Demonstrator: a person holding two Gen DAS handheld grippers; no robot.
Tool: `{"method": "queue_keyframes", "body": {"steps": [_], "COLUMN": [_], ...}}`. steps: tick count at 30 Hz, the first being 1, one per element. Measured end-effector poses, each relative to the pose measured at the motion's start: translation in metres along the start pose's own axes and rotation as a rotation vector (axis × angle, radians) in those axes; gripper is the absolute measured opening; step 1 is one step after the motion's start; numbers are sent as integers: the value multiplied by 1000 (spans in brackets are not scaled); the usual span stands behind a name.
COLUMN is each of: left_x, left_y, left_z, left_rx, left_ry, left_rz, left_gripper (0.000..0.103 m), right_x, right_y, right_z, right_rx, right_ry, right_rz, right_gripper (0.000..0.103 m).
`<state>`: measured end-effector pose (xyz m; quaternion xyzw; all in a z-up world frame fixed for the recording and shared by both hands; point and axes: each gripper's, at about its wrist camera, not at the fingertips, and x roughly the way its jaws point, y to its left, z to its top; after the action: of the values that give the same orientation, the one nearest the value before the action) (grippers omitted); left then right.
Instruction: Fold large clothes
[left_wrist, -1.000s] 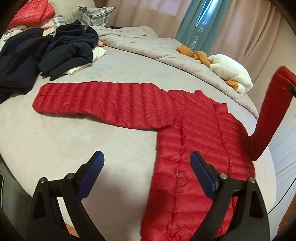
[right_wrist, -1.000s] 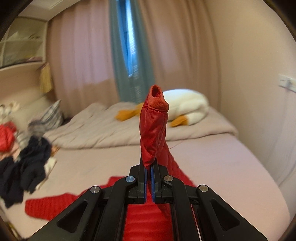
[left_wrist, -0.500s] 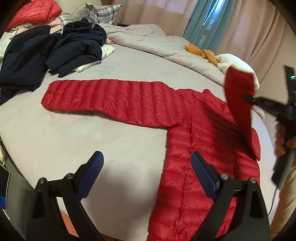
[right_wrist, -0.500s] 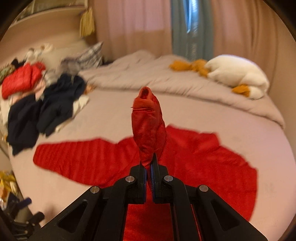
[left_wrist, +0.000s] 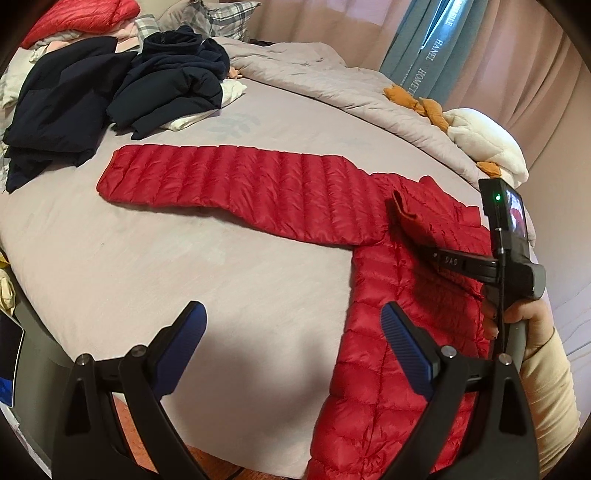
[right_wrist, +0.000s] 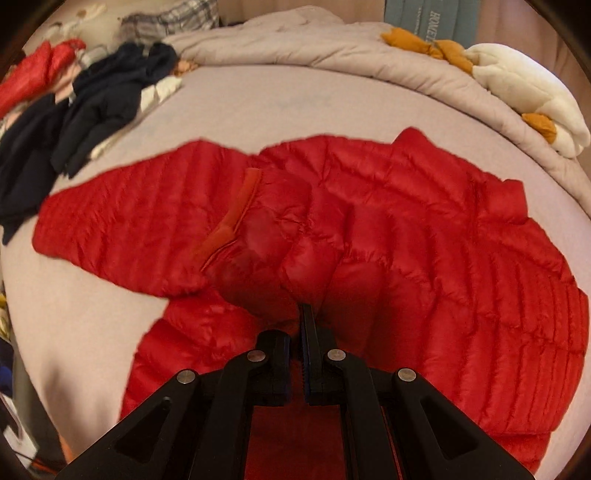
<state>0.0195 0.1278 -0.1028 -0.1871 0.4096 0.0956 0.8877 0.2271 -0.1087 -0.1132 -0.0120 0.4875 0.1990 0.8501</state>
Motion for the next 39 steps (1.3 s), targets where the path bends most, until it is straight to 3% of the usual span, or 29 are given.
{"method": "queue_keyframes", "body": {"steps": [2, 3, 5, 6, 7, 12, 14, 16, 21, 30, 34, 39], "left_x": [-1, -1, -2, -3, -4, -11, -14, -16, -21, -23, -23, -35], "left_y": [1, 1, 0, -1, -1, -7, -9, -12, -20, -39, -50, -62], "left_z": [-1, -1, -2, -2, -2, -3, -2, -3, -6, -5, -2, 6], "left_rx": [-2, -3, -3, -1, 1, 24, 32, 43, 85, 137, 152, 149], "left_ry": [2, 3, 5, 5, 3, -9, -15, -22, -24, -54, -44, -71], "left_rz": [1, 0, -4, -7, -11, -28, -36, -49, -96, -166, -201, -246], "left_gripper": [96, 96, 97, 97, 98, 99, 101, 102, 102, 102, 102, 102], "right_x": [1, 0, -6, -13, -17, -81, -112, -143, -211, -262, -271, -281], "right_y": [1, 1, 0, -2, -4, -13, -19, -27, -45, -48, -40, -25], "right_z": [-1, -2, -3, -4, -8, -17, -22, -32, -74, -133, -140, -136], "right_rx": [-5, -7, -8, 2, 9, 28, 43, 54, 119, 212, 202, 176], "right_ry": [6, 5, 1, -12, -27, -168, -234, -317, -494, -640, -666, -705], "right_rz": [0, 4, 17, 22, 24, 8, 10, 11, -72, -231, -243, -198], "right_gripper": [7, 13, 41, 62, 67, 68, 73, 85, 89, 91, 92, 92]}}
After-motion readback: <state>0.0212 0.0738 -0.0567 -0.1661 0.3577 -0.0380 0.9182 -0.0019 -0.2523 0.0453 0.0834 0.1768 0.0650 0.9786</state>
